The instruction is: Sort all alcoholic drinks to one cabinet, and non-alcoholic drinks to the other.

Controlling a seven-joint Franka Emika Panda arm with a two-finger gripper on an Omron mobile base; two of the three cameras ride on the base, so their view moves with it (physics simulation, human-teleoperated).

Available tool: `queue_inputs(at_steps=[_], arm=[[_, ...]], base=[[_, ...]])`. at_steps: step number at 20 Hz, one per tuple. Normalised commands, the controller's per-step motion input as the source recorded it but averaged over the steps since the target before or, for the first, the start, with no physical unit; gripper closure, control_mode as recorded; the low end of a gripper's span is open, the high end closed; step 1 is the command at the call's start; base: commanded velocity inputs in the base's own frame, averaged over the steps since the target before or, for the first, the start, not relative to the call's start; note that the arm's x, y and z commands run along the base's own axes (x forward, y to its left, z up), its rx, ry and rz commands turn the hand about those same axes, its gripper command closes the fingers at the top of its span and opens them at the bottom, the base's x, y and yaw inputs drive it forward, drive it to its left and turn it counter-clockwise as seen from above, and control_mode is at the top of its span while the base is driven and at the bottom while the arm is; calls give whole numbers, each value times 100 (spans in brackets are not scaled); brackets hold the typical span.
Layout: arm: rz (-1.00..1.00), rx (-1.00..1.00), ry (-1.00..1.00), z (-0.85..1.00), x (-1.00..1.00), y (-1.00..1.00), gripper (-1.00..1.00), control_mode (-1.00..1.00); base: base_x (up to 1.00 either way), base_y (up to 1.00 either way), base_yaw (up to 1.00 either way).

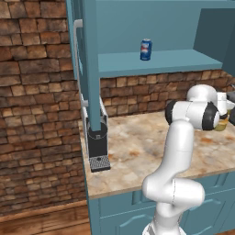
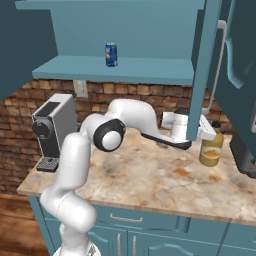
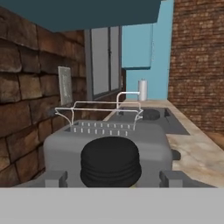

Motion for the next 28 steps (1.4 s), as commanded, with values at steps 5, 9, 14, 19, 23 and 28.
queue_inputs(at_steps=[5, 9, 14, 19, 23, 28], arm=[[3, 0, 0, -4, 1, -7, 100, -100], [1, 0, 0, 0, -1, 0, 100, -100], [0, 0, 0, 0, -21, 1, 100, -100], [0, 0, 0, 0, -43, 19, 100, -100], [0, 0, 0, 0, -46, 35, 100, -100], [3, 0, -3, 0, -44, 59, 100, -100]], base=[[0, 0, 0], [0, 0, 0], [0, 0, 0], [0, 0, 0], [0, 0, 0], [0, 0, 0]])
